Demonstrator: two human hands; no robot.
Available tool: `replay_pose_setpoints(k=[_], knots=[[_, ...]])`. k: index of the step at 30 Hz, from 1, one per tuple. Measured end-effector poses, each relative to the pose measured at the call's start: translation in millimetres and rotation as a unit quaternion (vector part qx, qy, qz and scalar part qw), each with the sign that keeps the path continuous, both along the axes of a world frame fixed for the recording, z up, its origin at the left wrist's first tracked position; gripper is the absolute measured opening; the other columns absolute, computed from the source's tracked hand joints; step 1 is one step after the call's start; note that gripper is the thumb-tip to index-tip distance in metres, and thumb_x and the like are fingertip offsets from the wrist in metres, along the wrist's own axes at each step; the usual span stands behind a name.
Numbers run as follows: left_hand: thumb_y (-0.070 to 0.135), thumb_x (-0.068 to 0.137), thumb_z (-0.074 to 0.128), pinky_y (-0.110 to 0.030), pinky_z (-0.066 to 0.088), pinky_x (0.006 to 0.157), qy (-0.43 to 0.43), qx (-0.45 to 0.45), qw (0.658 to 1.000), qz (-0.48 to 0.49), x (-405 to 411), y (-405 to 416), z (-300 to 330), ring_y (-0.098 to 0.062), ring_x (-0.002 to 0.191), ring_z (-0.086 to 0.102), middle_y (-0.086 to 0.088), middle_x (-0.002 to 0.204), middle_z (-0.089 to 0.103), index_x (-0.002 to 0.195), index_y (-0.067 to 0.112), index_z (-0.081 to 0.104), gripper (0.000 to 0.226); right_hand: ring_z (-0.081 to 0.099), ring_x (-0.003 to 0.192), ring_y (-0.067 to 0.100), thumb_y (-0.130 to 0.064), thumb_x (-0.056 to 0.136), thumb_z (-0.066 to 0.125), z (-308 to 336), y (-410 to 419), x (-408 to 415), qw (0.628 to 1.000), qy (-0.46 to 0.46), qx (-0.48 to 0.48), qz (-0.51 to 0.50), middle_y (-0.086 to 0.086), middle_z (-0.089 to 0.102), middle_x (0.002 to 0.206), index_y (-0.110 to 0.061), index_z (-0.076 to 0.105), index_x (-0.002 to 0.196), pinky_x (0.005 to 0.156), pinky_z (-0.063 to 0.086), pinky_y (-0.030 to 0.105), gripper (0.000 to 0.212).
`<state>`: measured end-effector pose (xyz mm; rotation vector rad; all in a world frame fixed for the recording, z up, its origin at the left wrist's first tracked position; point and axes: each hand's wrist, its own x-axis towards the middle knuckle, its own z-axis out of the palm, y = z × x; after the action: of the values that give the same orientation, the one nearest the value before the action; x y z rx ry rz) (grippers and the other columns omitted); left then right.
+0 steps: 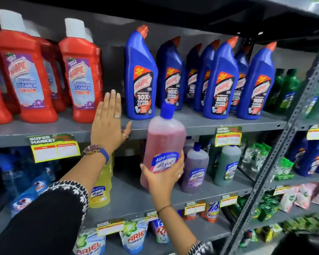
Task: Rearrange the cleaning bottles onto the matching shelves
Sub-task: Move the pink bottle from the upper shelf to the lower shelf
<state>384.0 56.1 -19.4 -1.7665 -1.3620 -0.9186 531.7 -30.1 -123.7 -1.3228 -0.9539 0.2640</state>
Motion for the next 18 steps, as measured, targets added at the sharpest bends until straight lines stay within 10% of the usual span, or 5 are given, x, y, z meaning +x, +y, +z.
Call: replay_pose_setpoints(k=[7,18], knots=[[0.041,0.085,0.045,-0.037,0.008,0.117,0.008,0.022,1.000,0.003,-0.7,2.9,-2.4,-0.030,0.143,0.014,-0.020,0.155,0.018,0.149,-0.002,0.017,0.082,0.043,0.120,0.013,-0.018,0.043,0.094,-108.0,13.1,-26.3,0.988,0.053,-0.068,0.126,-0.004,0.037,0.135,-0.025,0.020,0.142,0.105,0.033,0.023,0.123],[0.040,0.084,0.051,-0.039,0.015,0.117,0.005,0.052,0.999,-0.001,-0.3,4.2,-3.6,-0.030,0.142,0.022,-0.019,0.152,0.027,0.146,-0.002,0.027,0.079,0.048,0.115,0.018,-0.020,0.042,0.093,-159.6,75.3,-53.4,0.975,0.061,-0.136,0.166,0.007,0.038,0.136,-0.023,0.021,0.142,0.101,0.045,0.039,0.123]])
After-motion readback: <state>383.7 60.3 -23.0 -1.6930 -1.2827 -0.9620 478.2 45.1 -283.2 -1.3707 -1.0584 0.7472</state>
